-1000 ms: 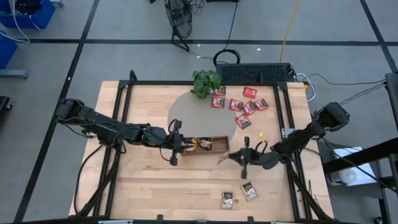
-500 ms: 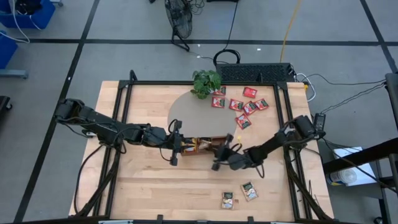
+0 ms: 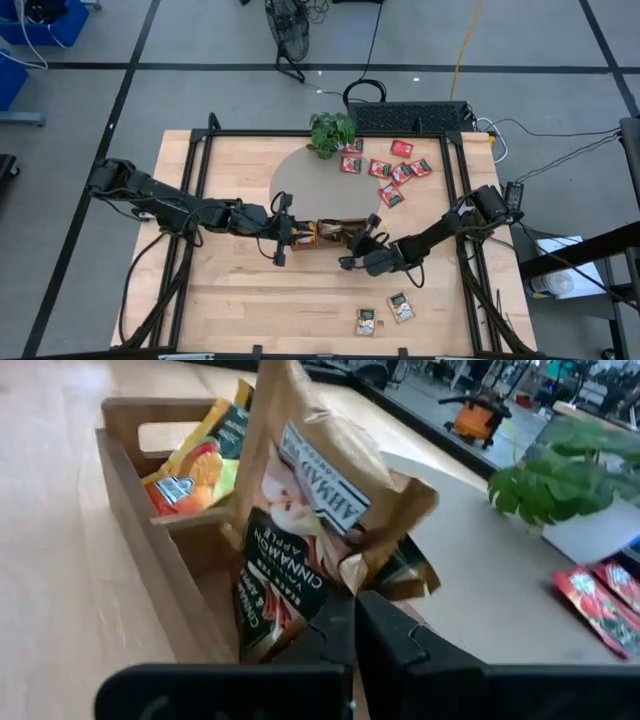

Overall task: Pick & Place Tea
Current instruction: Put the top right brown tea bag into the middle slot of the wooden organizer

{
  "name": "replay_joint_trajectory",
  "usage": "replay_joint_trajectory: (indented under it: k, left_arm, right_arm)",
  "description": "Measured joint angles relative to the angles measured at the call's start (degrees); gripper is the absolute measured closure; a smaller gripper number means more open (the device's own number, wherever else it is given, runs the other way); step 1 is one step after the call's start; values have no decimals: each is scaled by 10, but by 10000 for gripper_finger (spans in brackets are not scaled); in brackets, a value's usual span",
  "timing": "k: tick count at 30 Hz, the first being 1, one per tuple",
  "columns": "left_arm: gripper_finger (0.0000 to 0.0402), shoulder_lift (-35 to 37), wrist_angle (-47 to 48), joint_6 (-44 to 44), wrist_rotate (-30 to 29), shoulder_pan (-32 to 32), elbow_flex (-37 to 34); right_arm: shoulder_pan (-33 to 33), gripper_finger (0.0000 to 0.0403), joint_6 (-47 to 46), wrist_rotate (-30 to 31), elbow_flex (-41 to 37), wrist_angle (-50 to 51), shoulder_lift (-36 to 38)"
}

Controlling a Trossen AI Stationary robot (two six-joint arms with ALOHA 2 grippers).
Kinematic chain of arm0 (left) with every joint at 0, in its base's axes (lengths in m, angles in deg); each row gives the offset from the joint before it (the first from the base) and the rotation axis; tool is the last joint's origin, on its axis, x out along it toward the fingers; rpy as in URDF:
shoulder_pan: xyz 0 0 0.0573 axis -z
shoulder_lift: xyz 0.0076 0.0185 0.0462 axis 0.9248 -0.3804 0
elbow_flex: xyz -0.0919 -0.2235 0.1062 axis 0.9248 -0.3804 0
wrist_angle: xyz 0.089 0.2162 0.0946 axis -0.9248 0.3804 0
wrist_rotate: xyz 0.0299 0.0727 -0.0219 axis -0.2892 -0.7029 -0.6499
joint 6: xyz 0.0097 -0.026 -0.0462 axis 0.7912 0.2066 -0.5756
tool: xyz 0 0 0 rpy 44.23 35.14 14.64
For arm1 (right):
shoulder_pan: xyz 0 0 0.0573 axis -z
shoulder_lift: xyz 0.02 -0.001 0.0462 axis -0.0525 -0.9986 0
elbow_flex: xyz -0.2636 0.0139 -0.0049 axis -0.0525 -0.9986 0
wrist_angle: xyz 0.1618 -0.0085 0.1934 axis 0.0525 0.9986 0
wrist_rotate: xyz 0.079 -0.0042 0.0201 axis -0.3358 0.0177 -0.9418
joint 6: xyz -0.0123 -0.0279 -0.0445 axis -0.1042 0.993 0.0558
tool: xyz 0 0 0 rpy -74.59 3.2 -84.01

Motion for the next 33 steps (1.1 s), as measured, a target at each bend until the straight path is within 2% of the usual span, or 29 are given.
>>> replay_joint_trajectory:
  k: [18, 26, 33]
  left_arm:
    - [360, 0, 0, 0, 0, 0, 0]
    - [360, 0, 0, 0, 0, 0, 0]
    - [360, 0, 0, 0, 0, 0, 0]
  right_arm:
    - [-19, 403, -14, -3, 0, 7, 0]
    - [5, 403, -43, -58, 0, 2, 0]
    - [8, 402, -29, -61, 0, -12, 0]
